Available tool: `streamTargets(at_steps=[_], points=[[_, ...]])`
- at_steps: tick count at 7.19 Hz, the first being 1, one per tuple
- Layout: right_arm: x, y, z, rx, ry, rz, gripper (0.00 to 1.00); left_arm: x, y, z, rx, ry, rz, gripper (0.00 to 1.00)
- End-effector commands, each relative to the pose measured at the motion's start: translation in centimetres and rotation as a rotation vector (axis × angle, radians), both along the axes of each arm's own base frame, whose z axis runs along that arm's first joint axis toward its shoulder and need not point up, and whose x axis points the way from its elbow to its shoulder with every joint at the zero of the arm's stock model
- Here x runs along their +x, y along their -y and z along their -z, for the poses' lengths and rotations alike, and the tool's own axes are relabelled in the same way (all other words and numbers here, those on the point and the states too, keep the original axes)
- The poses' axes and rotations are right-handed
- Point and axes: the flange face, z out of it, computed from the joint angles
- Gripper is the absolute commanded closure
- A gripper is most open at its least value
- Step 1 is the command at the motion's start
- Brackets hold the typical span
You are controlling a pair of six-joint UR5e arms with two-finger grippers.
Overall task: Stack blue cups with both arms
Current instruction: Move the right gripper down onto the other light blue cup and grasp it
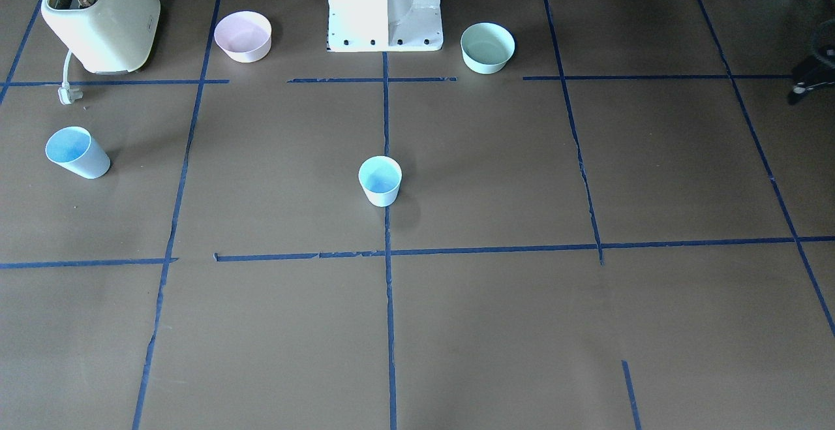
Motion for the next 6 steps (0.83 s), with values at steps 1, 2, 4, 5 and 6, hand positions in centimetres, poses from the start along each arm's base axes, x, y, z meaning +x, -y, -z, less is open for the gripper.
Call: streamTargets(at_steps=[1, 2, 4, 5, 6], points=[[-4.3, -1.4, 0.5, -0.001, 0.016, -0.089, 0.01, -5.6, -3.7, -8.0, -0.044, -0.103, 0.023, 0.00], [-7.2, -3.5, -0.8, 0.049, 0.026, -0.157, 0.01, -5.6, -3.8, -8.3, -0.050, -0.105, 0.024, 0.00], [-8.2, -6.3, -5.9, 0.066, 0.035, -0.145, 0.01, -5.6, -3.8, -8.4, -0.043, -0.105, 0.025, 0.00], [-7.9, -8.0, -7.5, 0.063, 0.028, -0.126, 0.01, -5.6, -3.8, -8.4, -0.044, -0.105, 0.026, 0.00], [-8.0, -9.3, -8.7, 0.053, 0.021, -0.104, 0.02, -5.6, -3.9, -8.4, -0.046, -0.105, 0.026, 0.00]])
